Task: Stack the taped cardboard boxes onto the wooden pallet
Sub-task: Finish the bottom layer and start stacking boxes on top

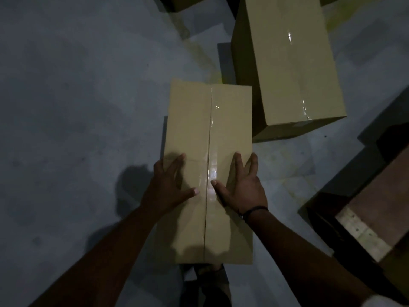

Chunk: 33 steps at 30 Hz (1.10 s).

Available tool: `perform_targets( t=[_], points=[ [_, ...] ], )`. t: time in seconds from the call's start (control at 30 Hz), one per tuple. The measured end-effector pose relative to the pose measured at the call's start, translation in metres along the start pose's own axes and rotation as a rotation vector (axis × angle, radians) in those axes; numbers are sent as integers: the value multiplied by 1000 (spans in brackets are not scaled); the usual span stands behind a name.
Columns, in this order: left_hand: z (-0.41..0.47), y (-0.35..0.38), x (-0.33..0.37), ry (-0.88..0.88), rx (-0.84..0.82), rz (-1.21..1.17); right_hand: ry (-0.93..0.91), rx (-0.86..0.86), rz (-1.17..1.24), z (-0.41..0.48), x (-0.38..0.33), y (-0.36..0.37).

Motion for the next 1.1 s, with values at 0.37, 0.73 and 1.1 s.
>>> perform_targets(
  t=[0.37,0.73,1.1],
  points=[
    [-136,44,80,72,51,11,-23,65,-10,-150,31,-44],
    [-210,153,205,185,-7,144,29,163,29,-284,156,-113],
    [-188,232,340,405,-215,368,281,330,137,-356,271,-172]
  ],
)
Point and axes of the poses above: each hand's wrist, its own z-axis towards the middle knuckle, its own y-axis out of the palm, x = y × z, the point moved 7 cm from there along z, towards the middle knuckle, and after that the axes turned 14 degrees about -x, right-handed, at the moved point
